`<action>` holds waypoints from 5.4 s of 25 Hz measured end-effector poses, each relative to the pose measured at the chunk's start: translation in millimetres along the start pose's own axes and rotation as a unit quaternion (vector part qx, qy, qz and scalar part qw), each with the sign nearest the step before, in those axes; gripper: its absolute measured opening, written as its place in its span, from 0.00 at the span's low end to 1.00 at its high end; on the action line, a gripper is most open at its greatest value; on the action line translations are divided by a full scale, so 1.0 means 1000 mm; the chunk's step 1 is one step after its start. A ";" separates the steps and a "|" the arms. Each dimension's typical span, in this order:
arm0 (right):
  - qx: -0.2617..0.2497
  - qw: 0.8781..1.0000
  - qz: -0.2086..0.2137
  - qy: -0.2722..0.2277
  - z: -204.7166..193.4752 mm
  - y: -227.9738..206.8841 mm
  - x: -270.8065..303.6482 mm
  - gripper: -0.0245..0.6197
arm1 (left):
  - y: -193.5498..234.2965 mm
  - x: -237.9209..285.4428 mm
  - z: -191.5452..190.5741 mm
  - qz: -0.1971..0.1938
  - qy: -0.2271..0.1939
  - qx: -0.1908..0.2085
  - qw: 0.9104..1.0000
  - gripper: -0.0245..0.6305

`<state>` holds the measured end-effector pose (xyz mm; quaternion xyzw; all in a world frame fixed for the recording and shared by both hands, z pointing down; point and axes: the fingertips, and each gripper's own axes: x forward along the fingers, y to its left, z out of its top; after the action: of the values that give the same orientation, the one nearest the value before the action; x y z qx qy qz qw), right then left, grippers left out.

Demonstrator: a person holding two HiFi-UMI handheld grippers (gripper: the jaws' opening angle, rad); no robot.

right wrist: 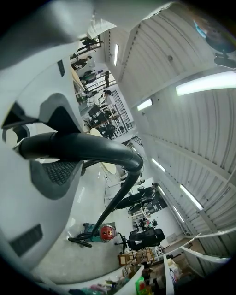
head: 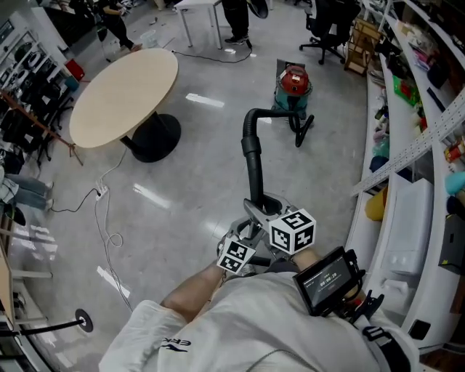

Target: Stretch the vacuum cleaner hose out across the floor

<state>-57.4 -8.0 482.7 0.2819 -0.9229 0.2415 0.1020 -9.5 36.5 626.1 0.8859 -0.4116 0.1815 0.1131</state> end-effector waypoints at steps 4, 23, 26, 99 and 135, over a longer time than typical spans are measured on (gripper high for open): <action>-0.005 1.000 0.025 0.016 -0.010 0.022 0.011 0.28 | 0.006 -0.020 -0.013 0.029 0.002 -0.016 0.999 0.28; -0.034 0.982 0.170 0.075 -0.027 0.088 0.037 0.28 | 0.020 -0.069 -0.031 0.163 0.010 -0.093 0.982 0.28; -0.041 0.978 0.188 0.083 -0.033 0.101 0.042 0.28 | 0.022 -0.079 -0.037 0.178 0.010 -0.103 0.979 0.28; -0.140 0.842 0.464 0.237 -0.302 0.670 0.161 0.29 | 0.057 -0.609 -0.337 0.449 0.038 -0.243 0.859 0.28; -0.116 0.861 0.450 0.209 -0.319 0.770 0.176 0.29 | 0.063 -0.724 -0.379 0.426 0.066 -0.183 0.883 0.28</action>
<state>-623.7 627.2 516.3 -0.2345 -0.9277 0.2060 0.2047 -575.6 627.1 673.4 0.5743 -0.7672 0.1915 0.2120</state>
